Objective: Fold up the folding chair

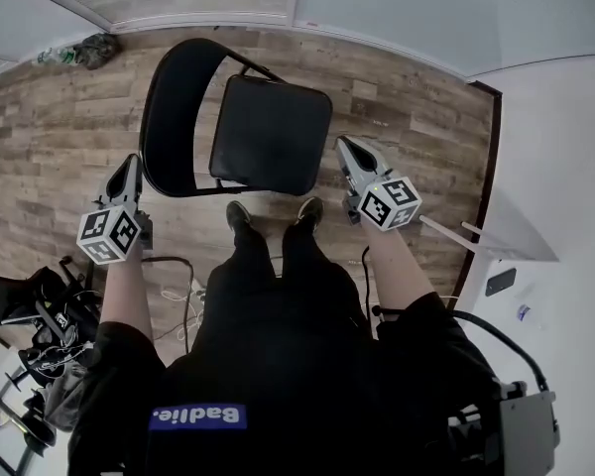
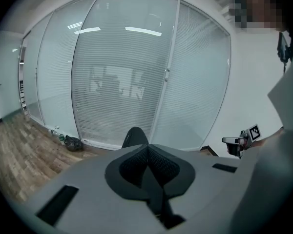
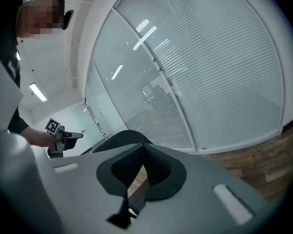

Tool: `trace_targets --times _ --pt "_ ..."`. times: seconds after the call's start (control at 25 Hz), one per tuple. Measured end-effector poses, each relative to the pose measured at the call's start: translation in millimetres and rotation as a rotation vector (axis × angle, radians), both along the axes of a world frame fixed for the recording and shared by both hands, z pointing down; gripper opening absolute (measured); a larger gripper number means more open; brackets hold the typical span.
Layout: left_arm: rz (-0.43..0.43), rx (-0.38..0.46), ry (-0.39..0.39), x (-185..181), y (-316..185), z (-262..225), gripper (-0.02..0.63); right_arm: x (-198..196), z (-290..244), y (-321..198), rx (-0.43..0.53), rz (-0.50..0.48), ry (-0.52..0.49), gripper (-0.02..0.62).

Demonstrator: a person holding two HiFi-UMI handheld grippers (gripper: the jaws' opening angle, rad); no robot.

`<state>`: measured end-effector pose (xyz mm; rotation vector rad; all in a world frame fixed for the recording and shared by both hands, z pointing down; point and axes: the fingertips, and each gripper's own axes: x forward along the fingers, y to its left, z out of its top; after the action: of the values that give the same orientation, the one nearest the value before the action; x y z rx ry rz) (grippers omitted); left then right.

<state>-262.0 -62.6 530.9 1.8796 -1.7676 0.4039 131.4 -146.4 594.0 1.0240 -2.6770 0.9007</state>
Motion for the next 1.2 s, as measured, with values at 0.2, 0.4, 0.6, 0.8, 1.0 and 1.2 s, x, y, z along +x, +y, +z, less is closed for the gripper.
trace_targets --times 0.2,0.4,0.6,0.8,1.0,1.2 --pt "0.014 -0.070 -0.023 -13 -8 28 0.006 5 43 1 -0.071 0.030 -0.006 -0.002" --pt "-0.002 -0.122 -0.033 -30 -9 58 0.006 5 84 1 -0.138 0.057 -0.018 -0.002" --pt "0.007 -0.165 -0.050 -39 -11 86 0.006 7 128 1 -0.186 0.065 0.008 -0.002" --pt "0.014 -0.182 -0.064 -50 -10 102 0.008 9 170 3 -0.233 0.076 0.021 -0.002" --pt "0.033 -0.183 -0.050 -50 -12 110 0.066 13 213 6 -0.285 0.094 0.026 0.035" --pt "0.050 -0.160 -0.060 -50 -18 113 0.101 16 258 5 -0.336 0.112 0.022 0.103"
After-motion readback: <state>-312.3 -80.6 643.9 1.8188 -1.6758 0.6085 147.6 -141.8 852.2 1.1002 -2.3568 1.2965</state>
